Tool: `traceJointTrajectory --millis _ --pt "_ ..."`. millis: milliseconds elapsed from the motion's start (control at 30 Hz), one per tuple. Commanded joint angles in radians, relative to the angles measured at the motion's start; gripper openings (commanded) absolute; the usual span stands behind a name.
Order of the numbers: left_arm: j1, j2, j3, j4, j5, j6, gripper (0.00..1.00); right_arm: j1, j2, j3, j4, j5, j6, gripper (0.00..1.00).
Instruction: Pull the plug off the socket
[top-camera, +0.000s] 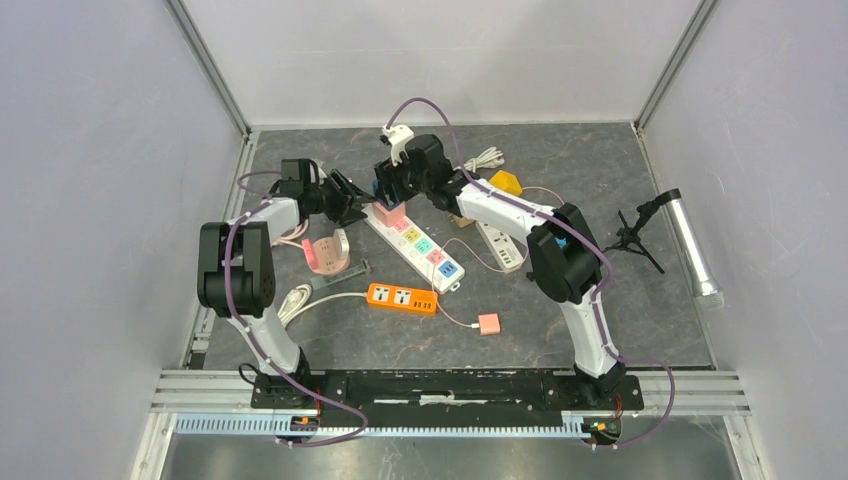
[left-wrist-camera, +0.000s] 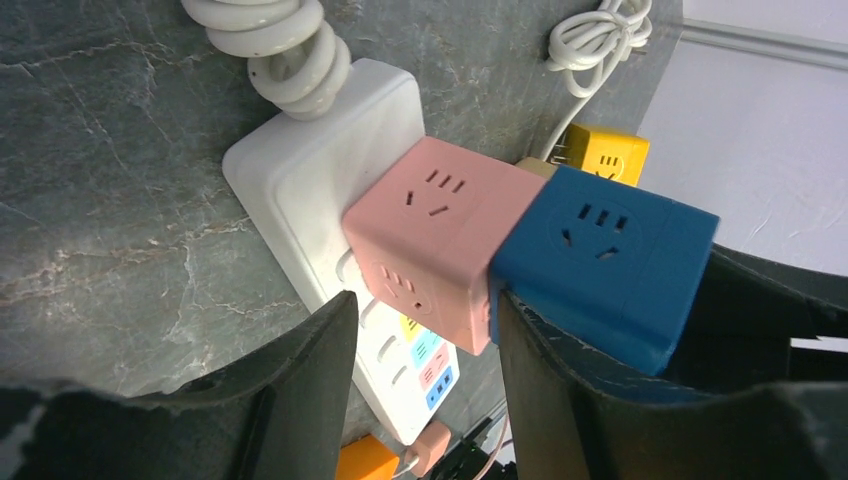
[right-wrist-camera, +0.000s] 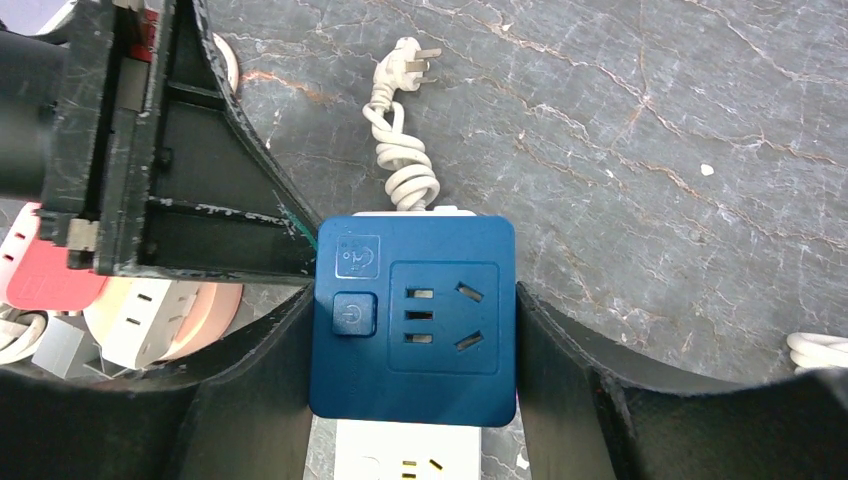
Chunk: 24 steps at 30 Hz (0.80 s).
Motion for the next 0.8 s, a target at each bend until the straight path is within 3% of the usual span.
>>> traceJointTrajectory --millis 0,200,367,633,767 --pt "-0.009 0.036 0.033 0.055 0.031 -0.043 0.59 0.003 0.003 0.069 -0.007 -0.009 0.023 0.69" --pt "-0.023 0.044 0.008 0.053 0.021 -0.03 0.56 -0.003 0.008 0.06 -0.01 -0.039 0.033 0.74" --pt "-0.032 0.039 -0.015 -0.002 -0.023 0.022 0.53 -0.007 0.013 0.063 -0.03 -0.037 0.035 0.69" --pt "-0.043 0.04 -0.063 -0.081 -0.108 0.098 0.52 -0.007 0.027 0.071 -0.069 -0.015 0.022 0.44" --pt "-0.048 0.039 -0.064 -0.124 -0.153 0.12 0.5 -0.009 0.024 0.094 -0.072 -0.028 0.028 0.22"
